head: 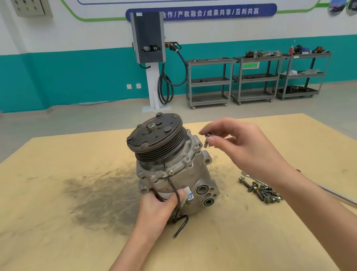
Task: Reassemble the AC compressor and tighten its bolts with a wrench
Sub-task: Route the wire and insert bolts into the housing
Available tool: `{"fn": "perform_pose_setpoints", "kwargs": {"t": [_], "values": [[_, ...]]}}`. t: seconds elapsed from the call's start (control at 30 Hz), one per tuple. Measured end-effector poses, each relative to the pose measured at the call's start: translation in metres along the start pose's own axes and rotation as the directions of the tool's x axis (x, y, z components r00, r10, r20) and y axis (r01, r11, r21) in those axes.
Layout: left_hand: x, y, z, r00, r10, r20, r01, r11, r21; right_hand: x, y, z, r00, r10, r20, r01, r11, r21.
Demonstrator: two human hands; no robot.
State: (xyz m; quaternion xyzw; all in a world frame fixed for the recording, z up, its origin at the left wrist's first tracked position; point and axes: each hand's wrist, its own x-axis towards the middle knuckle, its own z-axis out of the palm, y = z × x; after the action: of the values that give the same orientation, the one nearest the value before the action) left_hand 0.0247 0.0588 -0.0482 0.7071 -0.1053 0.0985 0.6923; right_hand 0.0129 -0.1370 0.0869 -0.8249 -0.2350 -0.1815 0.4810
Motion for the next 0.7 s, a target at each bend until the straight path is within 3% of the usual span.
{"fn": "perform_pose_setpoints", "kwargs": {"t": [0.37,0.53,0.7], "values": [[-0.001,0.0,-0.002,0.999,0.029,0.04,-0.025,0.994,-0.108,0.029,-0.006,0.01,0.99,0.039,0.132,-0.001,0.96,-0.281],[-0.001,-0.003,-0.003,0.998,0.003,0.056,0.003,0.994,-0.106,0.033,-0.005,0.009,0.963,0.195,0.188,-0.186,0.981,-0.063],[-0.001,-0.003,-0.002,0.998,0.012,0.056,-0.006,0.994,-0.114,0.031,-0.001,0.009,0.952,0.233,0.2,-0.241,0.97,0.018]]}}
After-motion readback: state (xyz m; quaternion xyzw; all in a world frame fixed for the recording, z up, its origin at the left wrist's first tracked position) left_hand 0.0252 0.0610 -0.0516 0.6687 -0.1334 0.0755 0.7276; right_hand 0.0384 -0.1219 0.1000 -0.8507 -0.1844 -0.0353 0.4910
